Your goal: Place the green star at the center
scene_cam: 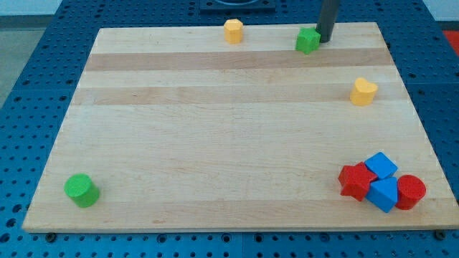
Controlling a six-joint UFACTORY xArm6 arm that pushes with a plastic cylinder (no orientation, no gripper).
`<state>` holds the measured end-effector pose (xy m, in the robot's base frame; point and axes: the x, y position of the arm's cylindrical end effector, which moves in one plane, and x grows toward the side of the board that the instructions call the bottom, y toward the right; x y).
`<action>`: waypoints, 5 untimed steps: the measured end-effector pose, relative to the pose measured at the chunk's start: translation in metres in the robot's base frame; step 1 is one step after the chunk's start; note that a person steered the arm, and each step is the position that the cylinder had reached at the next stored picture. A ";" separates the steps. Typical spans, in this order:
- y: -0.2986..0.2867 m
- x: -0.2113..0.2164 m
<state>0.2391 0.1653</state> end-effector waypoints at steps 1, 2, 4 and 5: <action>-0.022 -0.003; -0.048 0.006; -0.096 0.049; -0.123 0.060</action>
<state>0.2987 0.0424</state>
